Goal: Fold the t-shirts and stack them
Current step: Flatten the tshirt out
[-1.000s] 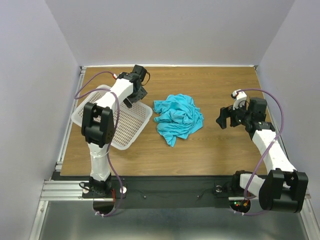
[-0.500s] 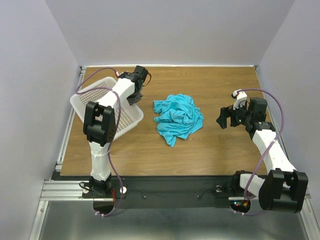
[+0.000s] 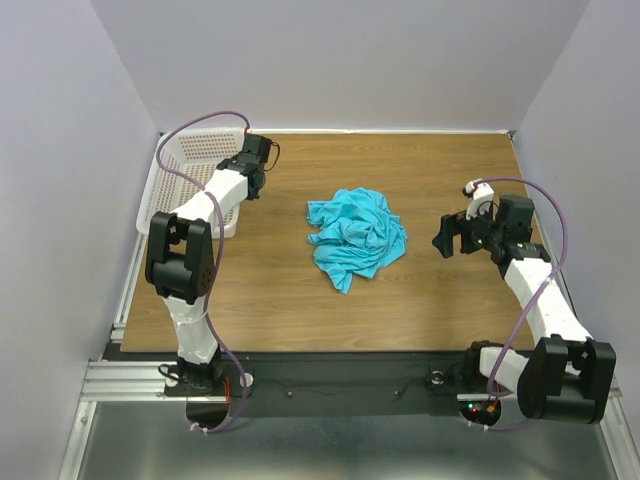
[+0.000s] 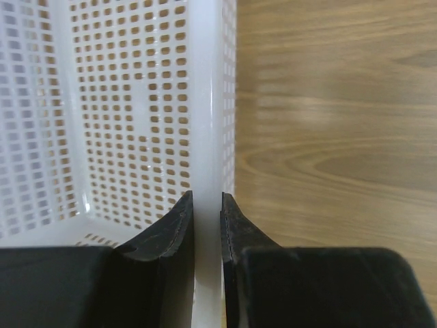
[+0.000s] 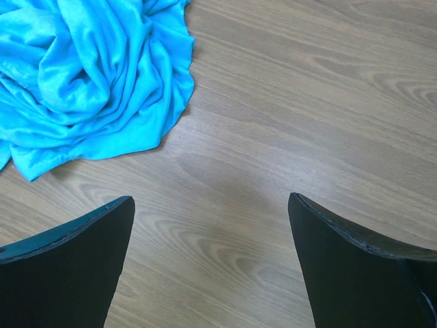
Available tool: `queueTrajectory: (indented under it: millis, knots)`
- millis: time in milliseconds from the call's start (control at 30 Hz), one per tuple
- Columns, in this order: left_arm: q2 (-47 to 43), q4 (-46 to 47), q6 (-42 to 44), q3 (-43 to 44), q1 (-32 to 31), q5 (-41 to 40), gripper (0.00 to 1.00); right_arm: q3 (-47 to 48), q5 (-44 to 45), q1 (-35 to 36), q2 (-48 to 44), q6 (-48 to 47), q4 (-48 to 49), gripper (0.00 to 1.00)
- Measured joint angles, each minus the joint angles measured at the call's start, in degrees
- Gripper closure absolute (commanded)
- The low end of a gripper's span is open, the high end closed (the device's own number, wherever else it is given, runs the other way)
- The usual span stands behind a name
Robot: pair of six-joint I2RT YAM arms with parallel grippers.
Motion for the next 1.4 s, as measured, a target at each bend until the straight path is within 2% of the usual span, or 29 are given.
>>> queueTrajectory:
  millis: [200, 367, 600, 967, 1167, 1333, 1367, 1400]
  knots:
    - [3.0, 5.4, 11.9, 1.1, 2.5, -0.5, 1.00, -2.1, -1.7, -0.8, 0.1, 0.0, 0.3, 0.00]
    - [6.6, 9.0, 16.9, 3.4, 3.2, -0.8, 1.00, -3.7, -4.5, -2.0, 0.1, 0.0, 0.4, 0.00]
    - [12.9, 10.4, 18.0, 10.8, 4.2, -2.1, 1.00, -3.7, -7.6, -3.1, 0.1, -0.2, 0.4, 0.00]
    - [16.7, 8.9, 14.8, 16.4, 8.0, -4.7, 0.99, -3.7, -9.6, -4.5, 0.2, -0.7, 0.4, 0.00]
    - [17.4, 8.0, 13.9, 17.6, 8.2, -5.0, 0.75, -3.7, -9.9, -4.9, 0.2, -0.7, 0.4, 0.00]
    - [16.6, 7.8, 12.0, 17.5, 8.1, -4.7, 0.29, -3.7, -10.6, -5.2, 0.1, -0.9, 0.4, 0.00]
    - [15.9, 7.9, 11.8, 17.4, 8.1, -4.2, 0.29, -3.7, -10.7, -5.2, 0.1, -1.0, 0.4, 0.00]
    - [14.8, 7.9, 11.6, 17.1, 8.0, -3.9, 0.23, -3.7, -10.7, -5.2, 0.0, -1.1, 0.4, 0.00]
